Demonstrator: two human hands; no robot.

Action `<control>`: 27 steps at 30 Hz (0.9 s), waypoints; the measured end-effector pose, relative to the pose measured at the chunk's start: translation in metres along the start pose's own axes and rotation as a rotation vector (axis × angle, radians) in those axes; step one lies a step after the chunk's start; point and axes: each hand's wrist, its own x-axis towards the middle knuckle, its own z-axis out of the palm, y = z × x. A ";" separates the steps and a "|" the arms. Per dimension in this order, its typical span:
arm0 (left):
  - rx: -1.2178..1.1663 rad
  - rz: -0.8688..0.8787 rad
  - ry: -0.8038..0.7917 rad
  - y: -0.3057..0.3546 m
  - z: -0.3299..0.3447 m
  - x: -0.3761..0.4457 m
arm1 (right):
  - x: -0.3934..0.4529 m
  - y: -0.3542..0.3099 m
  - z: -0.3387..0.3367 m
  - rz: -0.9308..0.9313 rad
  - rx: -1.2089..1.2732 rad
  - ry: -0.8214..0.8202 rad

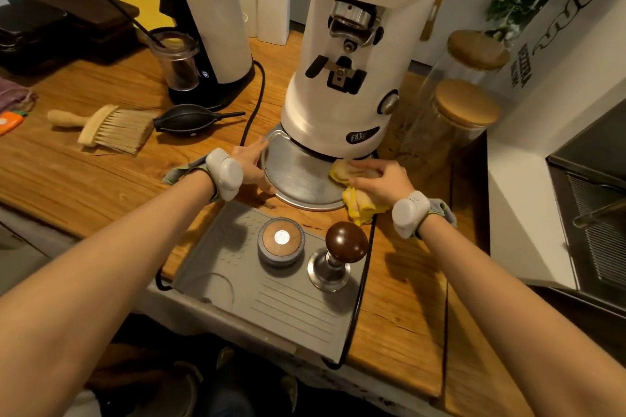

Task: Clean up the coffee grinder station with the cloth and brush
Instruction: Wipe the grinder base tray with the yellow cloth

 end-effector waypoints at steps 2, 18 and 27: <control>0.042 -0.001 -0.019 0.000 -0.001 -0.002 | -0.003 -0.001 0.003 -0.013 -0.019 -0.060; 0.253 -0.108 -0.103 0.001 -0.005 -0.013 | -0.007 -0.008 0.003 -0.001 0.316 0.039; 0.259 -0.099 -0.084 -0.001 -0.004 -0.018 | 0.003 -0.014 0.021 0.002 0.295 0.023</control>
